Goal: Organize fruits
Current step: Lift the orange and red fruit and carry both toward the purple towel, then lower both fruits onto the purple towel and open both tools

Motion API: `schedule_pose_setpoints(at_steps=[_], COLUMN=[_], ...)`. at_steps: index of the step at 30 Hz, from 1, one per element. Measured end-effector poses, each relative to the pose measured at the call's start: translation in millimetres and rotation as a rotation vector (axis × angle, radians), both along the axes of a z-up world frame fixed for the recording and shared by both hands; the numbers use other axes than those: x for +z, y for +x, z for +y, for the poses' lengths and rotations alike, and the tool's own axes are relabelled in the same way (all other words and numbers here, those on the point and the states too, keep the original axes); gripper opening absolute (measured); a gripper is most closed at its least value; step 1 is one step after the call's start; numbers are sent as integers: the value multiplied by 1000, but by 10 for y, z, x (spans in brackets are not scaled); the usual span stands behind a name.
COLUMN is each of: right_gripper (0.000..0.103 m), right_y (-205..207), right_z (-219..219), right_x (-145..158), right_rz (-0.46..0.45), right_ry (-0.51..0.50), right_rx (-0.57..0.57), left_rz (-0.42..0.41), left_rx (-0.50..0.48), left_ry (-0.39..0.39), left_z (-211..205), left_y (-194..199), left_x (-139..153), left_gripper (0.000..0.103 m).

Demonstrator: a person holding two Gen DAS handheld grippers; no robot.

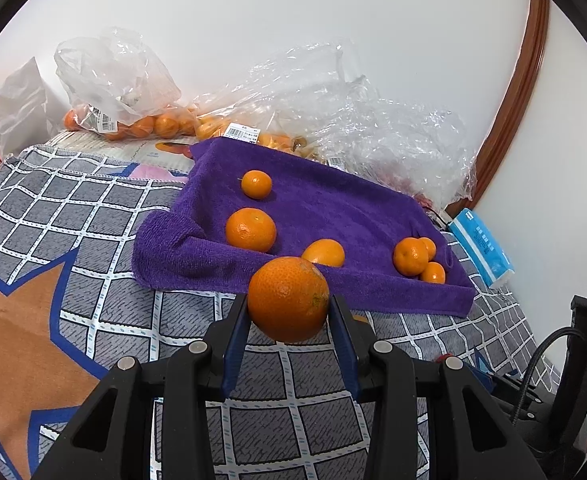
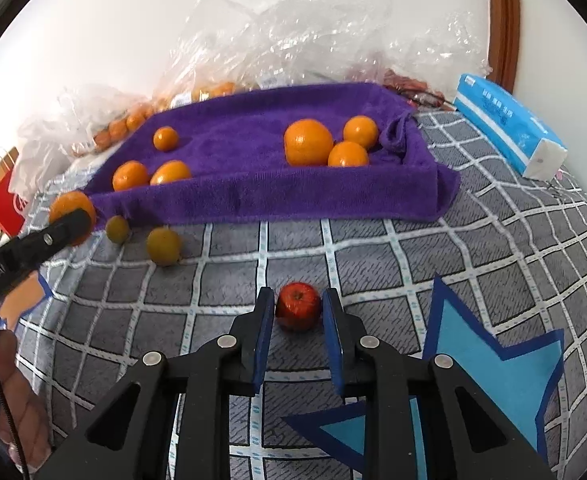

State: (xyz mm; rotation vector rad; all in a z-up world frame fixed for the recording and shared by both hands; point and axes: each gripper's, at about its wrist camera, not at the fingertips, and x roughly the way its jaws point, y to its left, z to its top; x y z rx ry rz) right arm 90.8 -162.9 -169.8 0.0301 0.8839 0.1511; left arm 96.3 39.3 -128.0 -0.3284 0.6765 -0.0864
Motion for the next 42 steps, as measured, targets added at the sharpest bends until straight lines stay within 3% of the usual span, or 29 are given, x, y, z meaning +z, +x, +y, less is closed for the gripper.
schedule_pose_setpoints(at_steps=[9,17,31,42], right_gripper=[24,24,24,24], right_y=[-8,-24,110,368], right_z=[15,30,123,139], right_x=[9,226,698,924], right_rz=[-11,-53,-141,-190], right_ry=[8,0,15,18], right_rx=[10,5,34,48], left_rz=[-2,19,-14,-2], left_rx=[-6,11,26,49], left_ry=[6,-7,18,40], left_z=[-18,24,65,100], left_y=[-6,-6,44,363], left_x=[8,20,449,593], left_gripper=[38,38,38,38])
